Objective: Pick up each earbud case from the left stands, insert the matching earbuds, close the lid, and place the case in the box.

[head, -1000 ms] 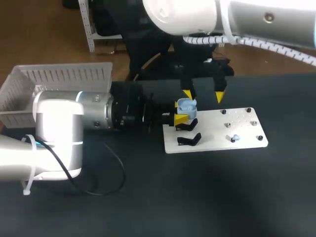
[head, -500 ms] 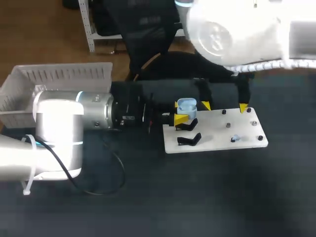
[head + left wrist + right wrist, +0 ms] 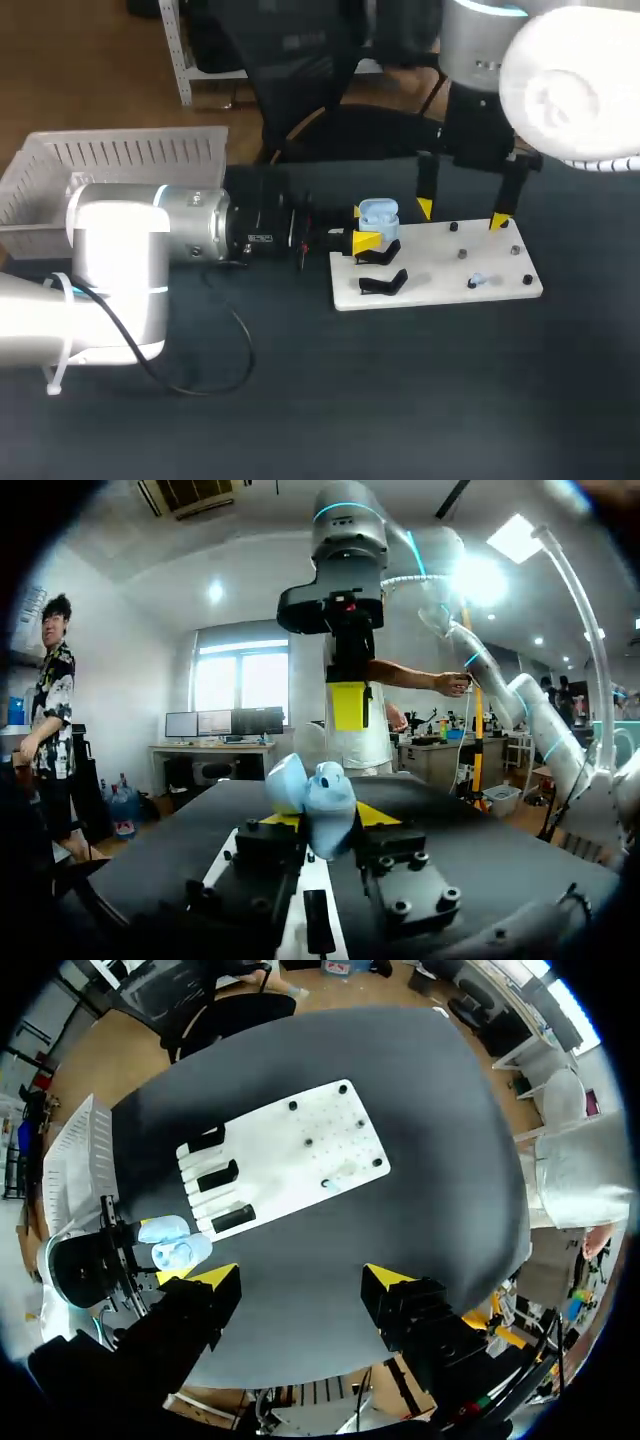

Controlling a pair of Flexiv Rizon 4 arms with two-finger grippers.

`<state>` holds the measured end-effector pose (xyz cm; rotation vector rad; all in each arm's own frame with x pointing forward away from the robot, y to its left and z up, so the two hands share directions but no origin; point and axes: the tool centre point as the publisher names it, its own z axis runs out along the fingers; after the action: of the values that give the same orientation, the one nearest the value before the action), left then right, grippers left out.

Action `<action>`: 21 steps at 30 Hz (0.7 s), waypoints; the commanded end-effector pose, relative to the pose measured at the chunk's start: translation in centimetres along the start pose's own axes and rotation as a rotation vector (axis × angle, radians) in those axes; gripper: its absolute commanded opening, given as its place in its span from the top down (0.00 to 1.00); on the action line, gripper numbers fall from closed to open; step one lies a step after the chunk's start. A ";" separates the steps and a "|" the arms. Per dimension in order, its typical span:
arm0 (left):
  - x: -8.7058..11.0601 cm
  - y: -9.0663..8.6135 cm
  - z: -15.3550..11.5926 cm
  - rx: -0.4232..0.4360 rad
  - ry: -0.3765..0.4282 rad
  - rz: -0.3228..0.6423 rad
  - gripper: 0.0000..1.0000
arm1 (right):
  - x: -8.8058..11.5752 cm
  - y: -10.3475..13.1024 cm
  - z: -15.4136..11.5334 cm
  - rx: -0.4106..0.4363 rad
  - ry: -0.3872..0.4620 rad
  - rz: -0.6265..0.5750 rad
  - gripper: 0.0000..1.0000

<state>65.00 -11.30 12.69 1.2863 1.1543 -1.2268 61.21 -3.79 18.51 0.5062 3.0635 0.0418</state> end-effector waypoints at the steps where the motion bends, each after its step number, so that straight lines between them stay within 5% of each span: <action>1: 0.1 -0.2 0.1 -0.008 -0.002 0.004 1.00 | -0.3 -0.7 1.2 -0.094 0.000 0.007 0.24; 14: 0.1 -0.2 0.1 -0.008 -0.002 0.004 1.00 | -0.9 -3.1 4.3 0.003 -0.051 -0.046 0.29; 21: 0.1 -0.2 0.1 -0.008 -0.002 0.004 1.00 | -1.3 -3.5 6.2 0.012 -0.054 -0.080 0.42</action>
<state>65.00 -11.30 12.69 1.2863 1.1543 -1.2268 61.53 -7.23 13.07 0.3803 3.0377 -0.0018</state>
